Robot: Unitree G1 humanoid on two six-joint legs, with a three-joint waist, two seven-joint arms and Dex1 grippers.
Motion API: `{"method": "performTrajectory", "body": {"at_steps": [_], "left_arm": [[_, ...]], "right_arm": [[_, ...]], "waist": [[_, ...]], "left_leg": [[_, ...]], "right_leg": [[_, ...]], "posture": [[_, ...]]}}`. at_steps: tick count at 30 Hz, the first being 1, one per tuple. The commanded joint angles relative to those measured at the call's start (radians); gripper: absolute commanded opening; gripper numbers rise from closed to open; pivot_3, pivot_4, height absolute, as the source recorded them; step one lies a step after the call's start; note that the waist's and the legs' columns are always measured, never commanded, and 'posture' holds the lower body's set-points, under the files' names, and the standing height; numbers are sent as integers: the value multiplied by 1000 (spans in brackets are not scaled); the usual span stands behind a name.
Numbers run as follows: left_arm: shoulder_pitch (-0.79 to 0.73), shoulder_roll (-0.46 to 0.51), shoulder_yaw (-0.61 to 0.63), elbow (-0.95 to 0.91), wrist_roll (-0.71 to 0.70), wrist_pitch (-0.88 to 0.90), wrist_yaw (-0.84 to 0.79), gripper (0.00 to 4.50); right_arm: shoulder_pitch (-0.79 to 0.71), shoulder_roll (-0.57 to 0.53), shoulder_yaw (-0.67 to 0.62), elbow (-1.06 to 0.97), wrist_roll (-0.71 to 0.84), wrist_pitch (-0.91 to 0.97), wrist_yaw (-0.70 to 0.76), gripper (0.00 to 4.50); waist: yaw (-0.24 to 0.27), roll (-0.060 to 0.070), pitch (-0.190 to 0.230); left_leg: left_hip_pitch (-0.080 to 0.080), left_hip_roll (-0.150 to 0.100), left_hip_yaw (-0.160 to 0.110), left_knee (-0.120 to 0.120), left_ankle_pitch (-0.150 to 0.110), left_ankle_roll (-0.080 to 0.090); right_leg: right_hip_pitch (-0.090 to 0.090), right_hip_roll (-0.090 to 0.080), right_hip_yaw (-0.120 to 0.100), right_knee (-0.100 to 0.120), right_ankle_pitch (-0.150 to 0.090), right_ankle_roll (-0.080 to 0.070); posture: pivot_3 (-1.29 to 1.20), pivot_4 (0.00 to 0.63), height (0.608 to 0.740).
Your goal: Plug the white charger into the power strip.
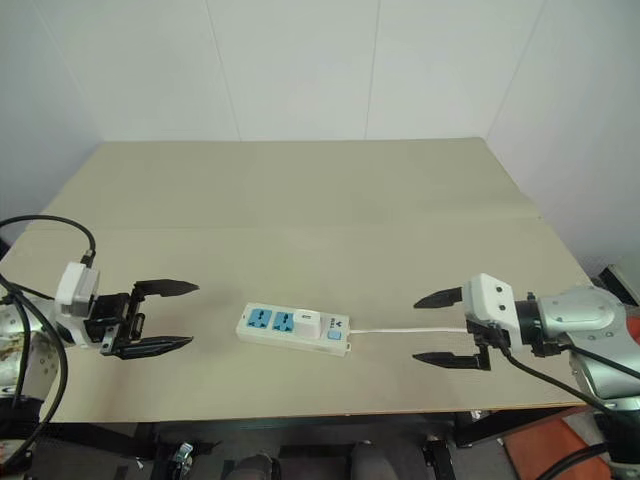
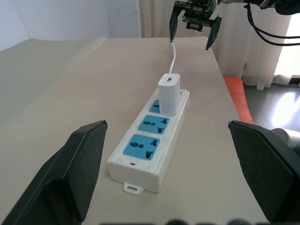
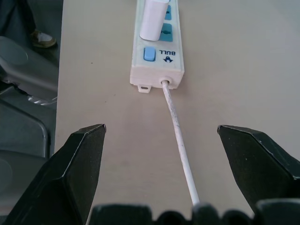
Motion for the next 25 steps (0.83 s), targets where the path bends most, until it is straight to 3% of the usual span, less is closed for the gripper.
{"method": "performTrajectory", "body": {"at_steps": [1, 25], "left_arm": [[-17, 3, 35, -36, -18, -3, 12, 4500], [-47, -50, -6, -47, 22, -16, 33, 4500]], "right_arm": [[8, -21, -45, -41, 25, 18, -11, 4461], [100, -47, -91, -107, 34, 54, -56, 4461]], "waist": [[2, 0, 0], [5, 0, 1]], "left_leg": [[0, 0, 0, 0, 0, 0], [-1, 0, 0, 0, 0, 0]], "right_leg": [[0, 0, 0, 0, 0, 0], [0, 0, 0, 0, 0, 0]], "posture": [[0, 150, 740], [0, 150, 740]]}}
